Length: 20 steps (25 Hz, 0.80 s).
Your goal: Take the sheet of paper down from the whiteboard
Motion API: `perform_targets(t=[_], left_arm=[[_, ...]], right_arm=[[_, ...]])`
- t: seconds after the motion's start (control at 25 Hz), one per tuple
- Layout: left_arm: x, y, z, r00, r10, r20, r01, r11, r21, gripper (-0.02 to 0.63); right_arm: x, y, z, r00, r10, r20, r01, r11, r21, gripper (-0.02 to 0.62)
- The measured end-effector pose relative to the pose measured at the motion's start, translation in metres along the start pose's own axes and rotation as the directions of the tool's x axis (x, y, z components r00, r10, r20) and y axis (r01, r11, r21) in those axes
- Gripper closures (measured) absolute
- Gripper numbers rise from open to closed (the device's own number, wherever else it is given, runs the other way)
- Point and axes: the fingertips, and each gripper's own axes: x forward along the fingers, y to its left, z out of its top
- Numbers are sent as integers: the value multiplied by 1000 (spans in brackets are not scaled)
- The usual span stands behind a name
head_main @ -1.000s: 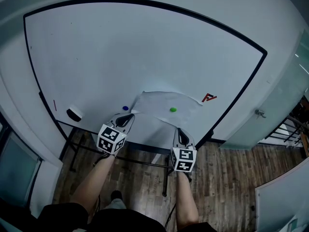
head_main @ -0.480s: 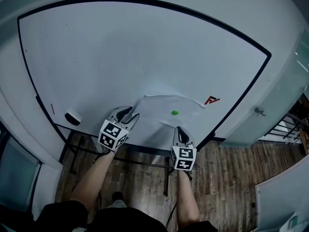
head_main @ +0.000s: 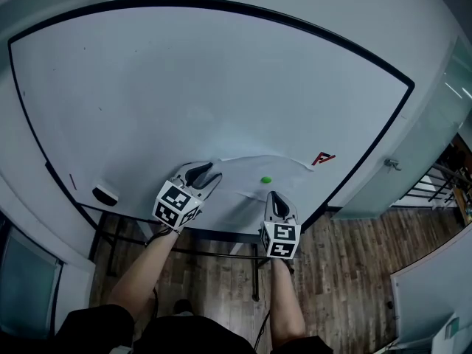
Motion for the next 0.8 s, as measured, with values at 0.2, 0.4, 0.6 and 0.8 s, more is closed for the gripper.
perform_targets(t=[0.2,0.4,0.6,0.8], left_arm=[[7,1,3,999,-38,14,38,999,-14,502],[11,-1,-2,997,-76,-1,76,997,-29,581],[12,1,-5,996,-89,-7,88,995,-48,584],[13,2,-10,995,-98,-17,97,994,-54,584]], right_arm=[[8,-1,4,1000,-15,6,15,1000,4,572],[14,-1,7,1000,-21,8,21,1000,1,572],[15,-2,11,999,-30,13,30,1000,-1,572],[19,2,7,999,-53,4,53,997,-56,571]])
